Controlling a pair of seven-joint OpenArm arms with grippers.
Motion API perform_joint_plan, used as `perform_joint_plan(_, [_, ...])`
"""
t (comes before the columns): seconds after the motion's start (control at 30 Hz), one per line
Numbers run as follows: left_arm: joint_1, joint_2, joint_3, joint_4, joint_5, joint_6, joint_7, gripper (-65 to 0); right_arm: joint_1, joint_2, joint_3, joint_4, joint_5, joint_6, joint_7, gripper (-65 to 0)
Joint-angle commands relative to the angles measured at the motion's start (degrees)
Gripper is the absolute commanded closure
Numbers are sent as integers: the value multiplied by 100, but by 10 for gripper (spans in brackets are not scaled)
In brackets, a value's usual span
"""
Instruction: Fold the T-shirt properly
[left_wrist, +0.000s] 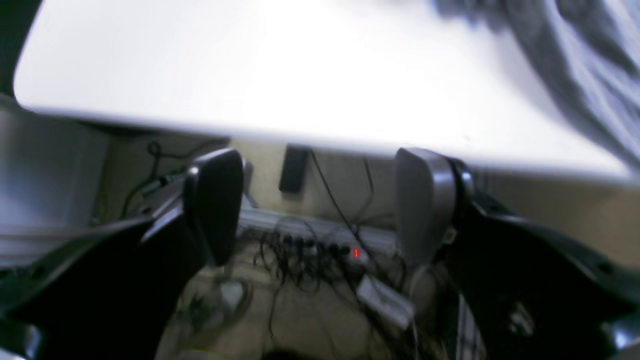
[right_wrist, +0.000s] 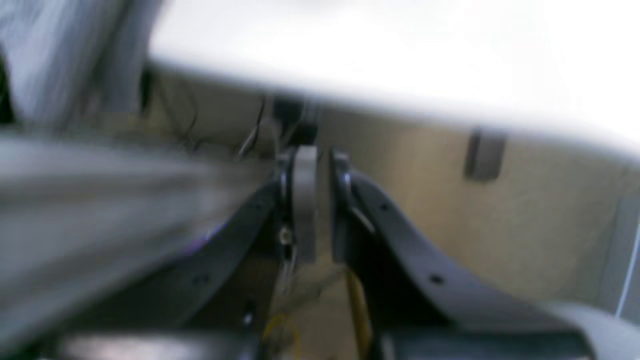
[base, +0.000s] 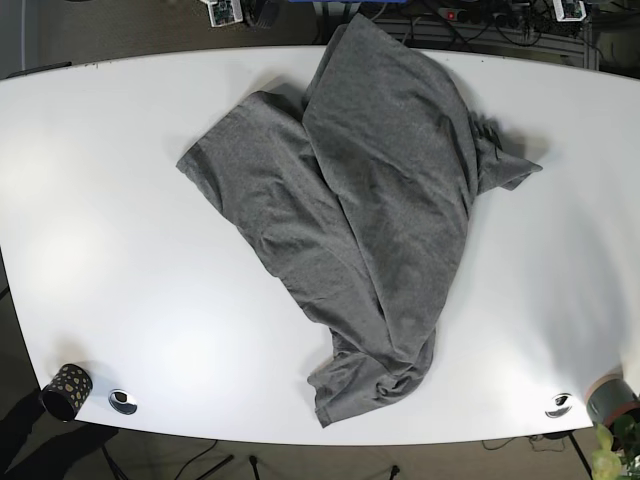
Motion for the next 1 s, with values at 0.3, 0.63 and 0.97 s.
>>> perform_joint_plan(0.3, [-492,12,33,80,-11,-335,-130,-435,809,10,-3,139,5,-11,336,-48])
perform_joint_plan(0.63, [-1151,-120,182,53,6,-361,-130,-435,1644,1,-12,157,5,-20,319,-185])
perform_joint_plan(0.97, [-1845,-428,349,-70,33,-608,-130,-435,2603,1,-205,175,-48,-20,292,-317])
